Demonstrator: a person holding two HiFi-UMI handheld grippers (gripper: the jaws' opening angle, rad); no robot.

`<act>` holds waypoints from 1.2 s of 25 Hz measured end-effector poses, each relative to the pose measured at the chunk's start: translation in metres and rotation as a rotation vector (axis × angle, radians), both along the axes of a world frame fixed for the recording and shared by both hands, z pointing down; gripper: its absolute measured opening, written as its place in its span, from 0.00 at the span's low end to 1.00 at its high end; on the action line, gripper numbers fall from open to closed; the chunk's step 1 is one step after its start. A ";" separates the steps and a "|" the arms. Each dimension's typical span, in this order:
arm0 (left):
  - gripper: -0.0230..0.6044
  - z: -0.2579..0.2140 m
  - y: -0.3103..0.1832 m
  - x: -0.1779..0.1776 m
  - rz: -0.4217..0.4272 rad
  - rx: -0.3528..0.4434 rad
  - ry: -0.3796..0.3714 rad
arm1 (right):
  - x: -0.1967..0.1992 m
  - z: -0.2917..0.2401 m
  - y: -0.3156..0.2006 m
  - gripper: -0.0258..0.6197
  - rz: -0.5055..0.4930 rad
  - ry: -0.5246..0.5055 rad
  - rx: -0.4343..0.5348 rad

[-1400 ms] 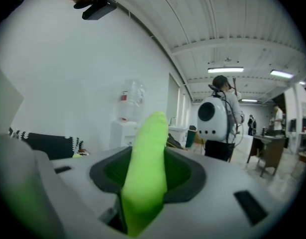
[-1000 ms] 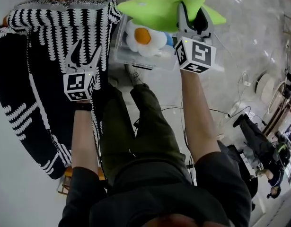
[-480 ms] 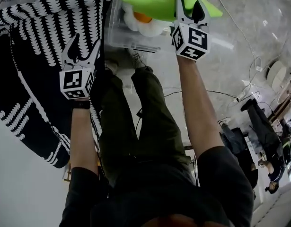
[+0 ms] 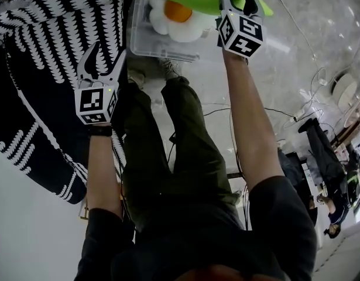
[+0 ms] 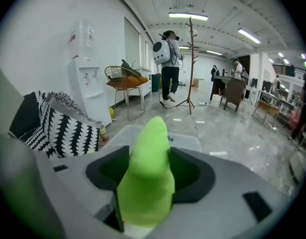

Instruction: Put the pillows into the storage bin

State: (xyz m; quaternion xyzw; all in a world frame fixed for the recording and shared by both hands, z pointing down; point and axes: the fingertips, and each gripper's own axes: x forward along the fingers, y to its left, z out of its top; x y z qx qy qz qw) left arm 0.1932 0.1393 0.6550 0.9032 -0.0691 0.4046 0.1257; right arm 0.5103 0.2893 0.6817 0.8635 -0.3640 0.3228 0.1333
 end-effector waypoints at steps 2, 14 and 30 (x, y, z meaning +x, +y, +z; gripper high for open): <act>0.52 -0.004 -0.001 0.006 0.004 0.002 0.004 | 0.005 -0.009 -0.001 0.42 0.005 0.021 0.006; 0.52 -0.063 -0.005 0.027 0.016 0.050 0.050 | -0.013 -0.079 0.019 0.42 -0.014 0.035 0.073; 0.18 -0.253 -0.004 0.095 0.100 0.113 0.318 | -0.042 -0.289 0.042 0.23 -0.125 0.239 0.113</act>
